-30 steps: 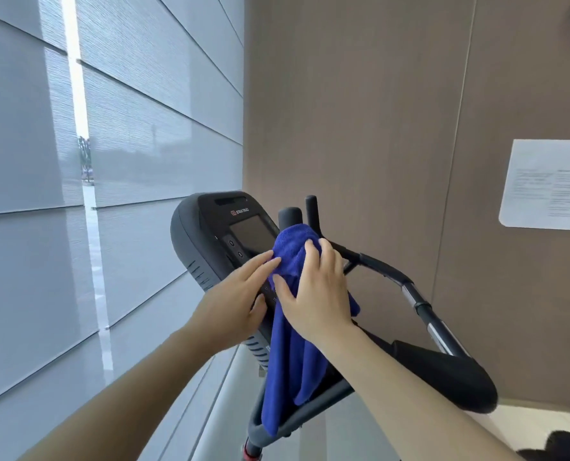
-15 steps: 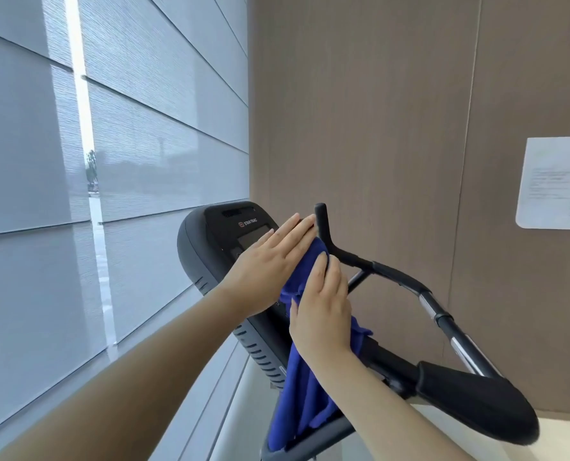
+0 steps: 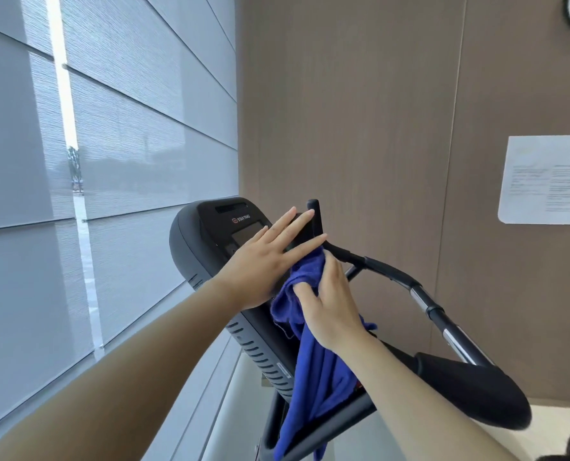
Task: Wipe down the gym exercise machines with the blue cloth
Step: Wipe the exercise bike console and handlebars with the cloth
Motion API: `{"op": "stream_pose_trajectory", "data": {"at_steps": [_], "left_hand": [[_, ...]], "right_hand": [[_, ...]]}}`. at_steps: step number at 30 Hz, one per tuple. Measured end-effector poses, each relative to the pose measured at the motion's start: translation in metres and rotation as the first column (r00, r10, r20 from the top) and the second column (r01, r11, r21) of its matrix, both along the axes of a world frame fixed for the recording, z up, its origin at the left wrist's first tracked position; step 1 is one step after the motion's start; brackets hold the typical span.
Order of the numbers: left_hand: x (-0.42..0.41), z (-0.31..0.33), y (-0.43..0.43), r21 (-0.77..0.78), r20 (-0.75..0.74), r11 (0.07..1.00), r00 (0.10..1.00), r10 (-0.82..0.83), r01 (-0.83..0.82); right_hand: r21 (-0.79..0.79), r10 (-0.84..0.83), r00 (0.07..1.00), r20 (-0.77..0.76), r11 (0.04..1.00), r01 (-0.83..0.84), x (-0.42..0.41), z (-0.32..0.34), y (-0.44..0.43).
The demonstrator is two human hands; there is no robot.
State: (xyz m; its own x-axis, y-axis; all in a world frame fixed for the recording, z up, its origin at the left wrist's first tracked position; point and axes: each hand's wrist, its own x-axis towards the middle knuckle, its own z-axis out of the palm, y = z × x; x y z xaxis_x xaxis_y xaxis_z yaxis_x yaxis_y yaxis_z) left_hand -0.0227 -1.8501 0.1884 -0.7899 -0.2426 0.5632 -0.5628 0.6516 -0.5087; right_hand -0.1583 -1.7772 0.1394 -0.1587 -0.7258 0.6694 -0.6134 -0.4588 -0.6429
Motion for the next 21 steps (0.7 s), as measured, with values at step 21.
{"op": "stream_pose_trajectory", "data": {"at_steps": [21], "left_hand": [[0.006, 0.007, 0.004, 0.199, -0.103, 0.968, 0.985, -0.137, 0.155]], "right_hand": [[-0.062, -0.312, 0.926, -0.214, 0.95, 0.306, -0.001, -0.011, -0.015]]}}
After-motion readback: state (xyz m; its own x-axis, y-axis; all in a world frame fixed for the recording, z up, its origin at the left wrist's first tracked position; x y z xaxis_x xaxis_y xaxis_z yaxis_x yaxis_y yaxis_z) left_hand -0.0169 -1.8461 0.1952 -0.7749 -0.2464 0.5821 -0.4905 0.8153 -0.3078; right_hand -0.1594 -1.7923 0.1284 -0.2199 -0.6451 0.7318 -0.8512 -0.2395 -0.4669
